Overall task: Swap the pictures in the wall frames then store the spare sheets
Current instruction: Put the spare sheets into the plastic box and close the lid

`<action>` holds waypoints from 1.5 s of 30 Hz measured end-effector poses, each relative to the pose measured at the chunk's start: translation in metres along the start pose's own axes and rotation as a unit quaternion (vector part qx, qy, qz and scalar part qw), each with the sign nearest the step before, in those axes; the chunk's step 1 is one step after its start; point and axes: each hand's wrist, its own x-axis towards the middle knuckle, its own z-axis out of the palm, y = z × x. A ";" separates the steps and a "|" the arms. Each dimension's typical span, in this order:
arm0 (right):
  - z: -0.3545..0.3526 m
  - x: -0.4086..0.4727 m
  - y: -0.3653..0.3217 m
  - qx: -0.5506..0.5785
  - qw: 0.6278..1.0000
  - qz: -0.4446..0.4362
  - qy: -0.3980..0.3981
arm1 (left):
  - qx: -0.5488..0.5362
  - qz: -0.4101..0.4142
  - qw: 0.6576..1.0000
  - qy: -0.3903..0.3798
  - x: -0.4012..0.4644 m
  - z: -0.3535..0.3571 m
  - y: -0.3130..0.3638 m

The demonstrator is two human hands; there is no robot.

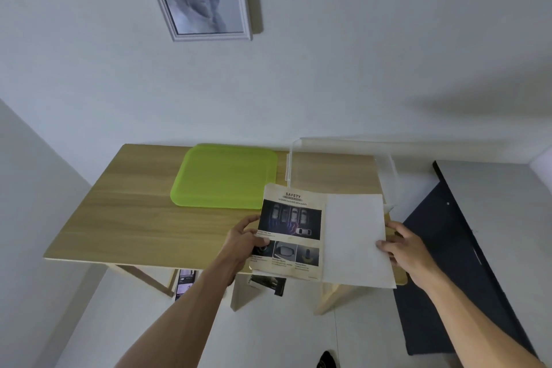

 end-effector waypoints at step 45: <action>-0.021 0.257 -0.083 -0.617 0.783 -0.043 -0.061 | 0.557 0.039 0.806 0.198 0.214 0.190 0.058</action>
